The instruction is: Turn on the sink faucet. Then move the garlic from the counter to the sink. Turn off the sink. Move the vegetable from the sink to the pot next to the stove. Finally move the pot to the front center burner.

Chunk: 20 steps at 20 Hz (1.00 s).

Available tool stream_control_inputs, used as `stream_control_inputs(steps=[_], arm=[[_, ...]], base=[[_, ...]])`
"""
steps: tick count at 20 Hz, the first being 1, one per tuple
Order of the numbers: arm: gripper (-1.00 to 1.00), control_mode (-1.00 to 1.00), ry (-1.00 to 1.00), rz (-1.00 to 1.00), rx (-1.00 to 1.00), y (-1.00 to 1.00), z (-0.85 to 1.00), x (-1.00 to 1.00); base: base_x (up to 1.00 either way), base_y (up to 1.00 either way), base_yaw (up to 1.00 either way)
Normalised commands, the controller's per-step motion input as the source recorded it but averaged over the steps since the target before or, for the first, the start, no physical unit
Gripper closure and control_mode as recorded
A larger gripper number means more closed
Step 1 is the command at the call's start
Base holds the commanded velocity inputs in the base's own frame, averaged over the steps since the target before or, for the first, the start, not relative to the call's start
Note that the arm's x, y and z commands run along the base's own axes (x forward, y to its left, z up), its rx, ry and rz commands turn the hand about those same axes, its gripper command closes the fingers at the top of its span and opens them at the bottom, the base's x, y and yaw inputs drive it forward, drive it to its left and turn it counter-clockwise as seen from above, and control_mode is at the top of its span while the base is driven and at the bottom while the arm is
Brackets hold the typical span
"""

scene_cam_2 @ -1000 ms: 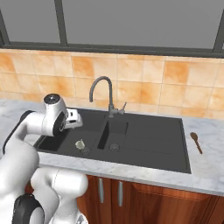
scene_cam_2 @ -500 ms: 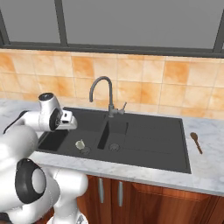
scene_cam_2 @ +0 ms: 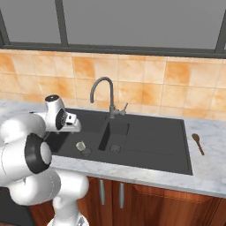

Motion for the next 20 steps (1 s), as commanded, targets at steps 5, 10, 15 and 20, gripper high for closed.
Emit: stream_control_inputs(steps=[5, 10, 15, 20], arm=[[-1.00, -1.00, 0.01, -0.04, 0.00, 0.00, -0.41, 0.48], [-1.00, -1.00, 0.04, -0.03, 0.00, 0.00, -0.38, 0.40], [-1.00, -1.00, 0.04, -0.03, 0.00, 0.00, -0.45, 0.35], [-1.00, -1.00, 0.01, -0.03, 0.00, 0.01, -0.44, 0.34]], base=[[0.00, 0.00, 0.00], [0.00, 0.00, 0.00], [0.00, 0.00, 0.00], [0.00, 0.00, 0.00]])
